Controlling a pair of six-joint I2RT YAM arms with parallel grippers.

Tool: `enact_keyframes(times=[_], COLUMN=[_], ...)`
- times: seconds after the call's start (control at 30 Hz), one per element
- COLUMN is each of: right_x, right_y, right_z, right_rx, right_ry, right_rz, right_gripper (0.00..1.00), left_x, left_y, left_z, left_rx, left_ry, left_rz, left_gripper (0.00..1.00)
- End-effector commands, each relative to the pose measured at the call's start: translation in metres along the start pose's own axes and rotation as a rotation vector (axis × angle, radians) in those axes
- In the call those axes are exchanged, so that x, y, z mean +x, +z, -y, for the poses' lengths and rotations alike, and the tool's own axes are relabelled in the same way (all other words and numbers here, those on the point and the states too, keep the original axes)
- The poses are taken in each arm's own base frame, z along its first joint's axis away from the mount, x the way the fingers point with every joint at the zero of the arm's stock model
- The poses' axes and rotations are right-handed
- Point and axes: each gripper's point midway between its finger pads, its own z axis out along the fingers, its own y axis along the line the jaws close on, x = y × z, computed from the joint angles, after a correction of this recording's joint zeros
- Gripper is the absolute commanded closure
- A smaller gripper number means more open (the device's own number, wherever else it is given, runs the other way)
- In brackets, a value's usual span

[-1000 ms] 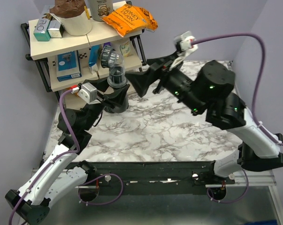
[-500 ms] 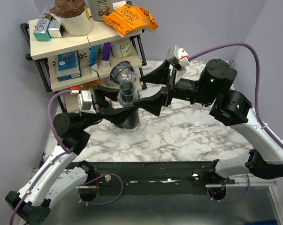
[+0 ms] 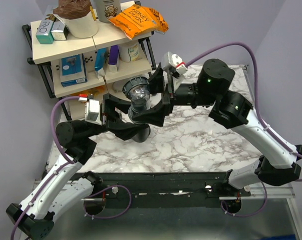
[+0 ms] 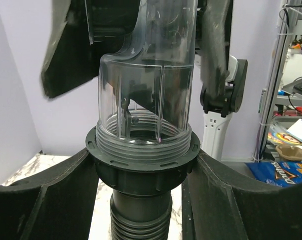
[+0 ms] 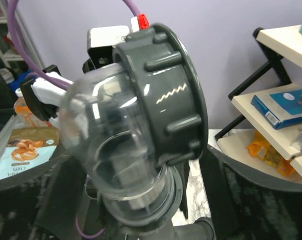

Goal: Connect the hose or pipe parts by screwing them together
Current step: Install the adaptor on the pipeline.

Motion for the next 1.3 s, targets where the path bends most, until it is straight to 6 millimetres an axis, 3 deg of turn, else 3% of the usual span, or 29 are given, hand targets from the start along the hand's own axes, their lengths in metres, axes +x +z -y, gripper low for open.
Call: enact_keyframes(times=[0.0, 0.07, 0.1, 0.2, 0.3, 0.4, 0.5, 0.67, 0.8, 0.93, 1.1, 1.27], right_x=[-0.001, -0.001, -0.002, -0.001, -0.003, -0.004, -0.004, 0.001, 0.02, 0.036, 0.034, 0.03], right_y=[0.011, 0.012, 0.011, 0.009, 0.005, 0.004, 0.005, 0.006, 0.008, 0.005, 0.001, 0.008], right_z=[-0.009, -0.008, -0.009, -0.007, -0.008, -0.006, 0.008, 0.046, 0.071, 0.094, 0.101, 0.089], right_rx=[-0.101, -0.098, -0.098, -0.085, -0.075, -0.063, 0.023, 0.242, 0.427, 0.652, 0.773, 0.782], right_ry=[0.016, 0.016, 0.014, 0.009, 0.003, 0.004, 0.02, 0.081, 0.084, 0.066, 0.015, 0.014], right_rz=[0.008, 0.012, 0.016, 0.027, 0.041, 0.049, 0.062, 0.058, -0.003, -0.056, -0.055, -0.015], right_gripper=[0.18, 0.3, 0.46, 0.79, 0.82, 0.91, 0.99, 0.99, 0.99, 0.99, 0.99, 0.99], left_x=[-0.02, -0.02, -0.02, -0.02, -0.017, -0.019, -0.022, -0.023, -0.034, -0.046, -0.051, -0.052], left_y=[0.002, 0.002, 0.001, 0.001, 0.001, 0.001, 0.001, -0.006, -0.022, -0.039, -0.052, -0.057], left_z=[0.011, 0.009, 0.007, 0.005, 0.002, -0.004, -0.018, -0.058, -0.095, -0.119, -0.135, -0.137], left_rx=[0.036, 0.027, 0.015, 0.004, -0.007, -0.036, -0.106, -0.309, -0.526, -0.68, -0.788, -0.813], left_ry=[0.057, 0.058, 0.064, 0.07, 0.069, 0.077, 0.107, 0.164, 0.243, 0.347, 0.423, 0.43], left_rz=[0.041, 0.042, 0.045, 0.044, 0.041, 0.049, 0.063, 0.073, 0.109, 0.125, 0.108, 0.11], left_gripper=[1.0, 1.0, 1.0, 1.0, 1.0, 1.0, 1.0, 1.0, 1.0, 1.0, 1.0, 1.0])
